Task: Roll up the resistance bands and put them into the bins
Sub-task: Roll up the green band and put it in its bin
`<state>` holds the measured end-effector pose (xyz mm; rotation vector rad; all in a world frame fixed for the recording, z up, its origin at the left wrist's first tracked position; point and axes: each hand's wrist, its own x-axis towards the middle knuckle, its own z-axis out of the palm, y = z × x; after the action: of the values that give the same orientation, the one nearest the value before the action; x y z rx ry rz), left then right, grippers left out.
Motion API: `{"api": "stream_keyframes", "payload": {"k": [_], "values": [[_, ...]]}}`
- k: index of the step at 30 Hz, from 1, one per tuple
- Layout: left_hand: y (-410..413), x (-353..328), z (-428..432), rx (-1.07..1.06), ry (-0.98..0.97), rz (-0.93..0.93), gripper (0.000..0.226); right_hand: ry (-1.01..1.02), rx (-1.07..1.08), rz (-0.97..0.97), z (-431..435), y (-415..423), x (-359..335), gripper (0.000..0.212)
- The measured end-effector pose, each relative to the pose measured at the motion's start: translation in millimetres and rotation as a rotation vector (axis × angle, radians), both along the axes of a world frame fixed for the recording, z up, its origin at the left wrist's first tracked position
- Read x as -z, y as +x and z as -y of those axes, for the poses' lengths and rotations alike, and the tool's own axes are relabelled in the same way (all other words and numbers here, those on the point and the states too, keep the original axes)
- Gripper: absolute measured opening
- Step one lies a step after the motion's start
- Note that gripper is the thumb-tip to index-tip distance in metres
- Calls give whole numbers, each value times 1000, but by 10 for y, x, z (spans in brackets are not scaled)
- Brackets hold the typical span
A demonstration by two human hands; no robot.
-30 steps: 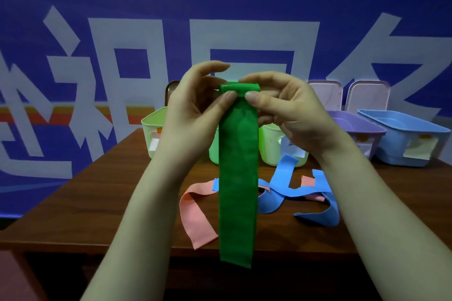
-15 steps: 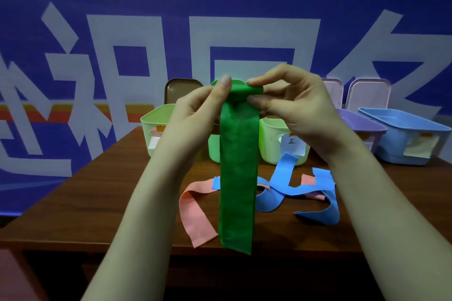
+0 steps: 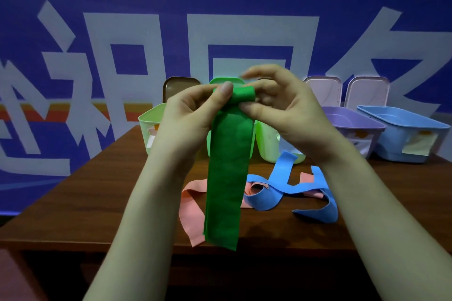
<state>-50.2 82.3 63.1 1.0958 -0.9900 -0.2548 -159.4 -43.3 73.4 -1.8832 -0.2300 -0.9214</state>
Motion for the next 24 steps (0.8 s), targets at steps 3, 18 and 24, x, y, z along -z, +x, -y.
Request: {"api": "stream_keyframes", "payload": {"k": [3,18,24], "values": [[8,8,-5,20,-24,11,21,121,-71,-128,13,-17,-10,44],[11,99,63,-67,-97,245,40,166,65,-233,-47,-3,56,54],[-9,139,90,-163,-142,342,32,247,22,-213,-26,-5,61,44]]}}
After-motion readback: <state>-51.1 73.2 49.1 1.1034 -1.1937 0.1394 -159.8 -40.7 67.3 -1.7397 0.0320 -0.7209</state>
